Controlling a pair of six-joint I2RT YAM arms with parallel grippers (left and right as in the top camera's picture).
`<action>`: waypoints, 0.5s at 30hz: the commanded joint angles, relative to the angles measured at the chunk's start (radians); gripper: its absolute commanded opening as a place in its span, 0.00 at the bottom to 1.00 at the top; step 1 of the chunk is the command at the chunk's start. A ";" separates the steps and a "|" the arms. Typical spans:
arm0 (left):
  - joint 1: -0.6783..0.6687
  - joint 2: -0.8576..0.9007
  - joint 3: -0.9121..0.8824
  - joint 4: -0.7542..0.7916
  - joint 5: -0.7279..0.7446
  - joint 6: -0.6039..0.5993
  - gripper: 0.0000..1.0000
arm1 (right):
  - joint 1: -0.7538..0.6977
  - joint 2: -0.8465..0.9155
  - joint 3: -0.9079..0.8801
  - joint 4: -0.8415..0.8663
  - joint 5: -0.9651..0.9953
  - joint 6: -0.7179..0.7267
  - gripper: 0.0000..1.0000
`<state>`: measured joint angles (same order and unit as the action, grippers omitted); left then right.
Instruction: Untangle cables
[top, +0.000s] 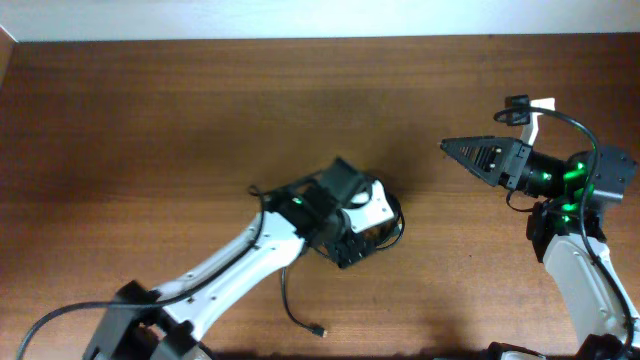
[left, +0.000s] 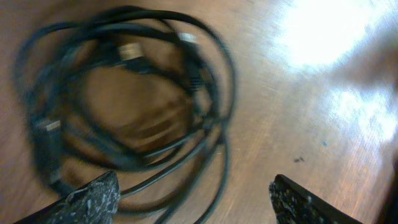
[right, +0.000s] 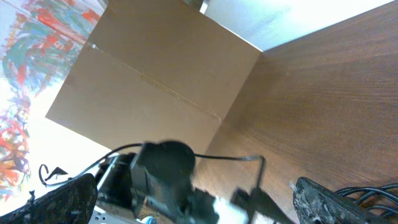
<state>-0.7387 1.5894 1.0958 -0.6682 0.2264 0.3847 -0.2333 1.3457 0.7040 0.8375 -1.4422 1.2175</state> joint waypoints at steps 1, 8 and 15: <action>-0.047 0.017 0.005 0.001 0.021 0.089 0.82 | -0.003 0.003 0.011 0.003 -0.013 -0.036 0.99; -0.055 0.033 0.005 0.021 0.025 0.088 0.90 | -0.003 0.003 0.011 0.003 -0.013 -0.036 0.99; -0.055 0.119 0.005 0.038 0.092 0.088 0.85 | -0.003 0.003 0.011 0.003 -0.013 -0.036 0.99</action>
<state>-0.7910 1.6600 1.0958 -0.6407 0.2802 0.4568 -0.2333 1.3457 0.7040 0.8375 -1.4422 1.1992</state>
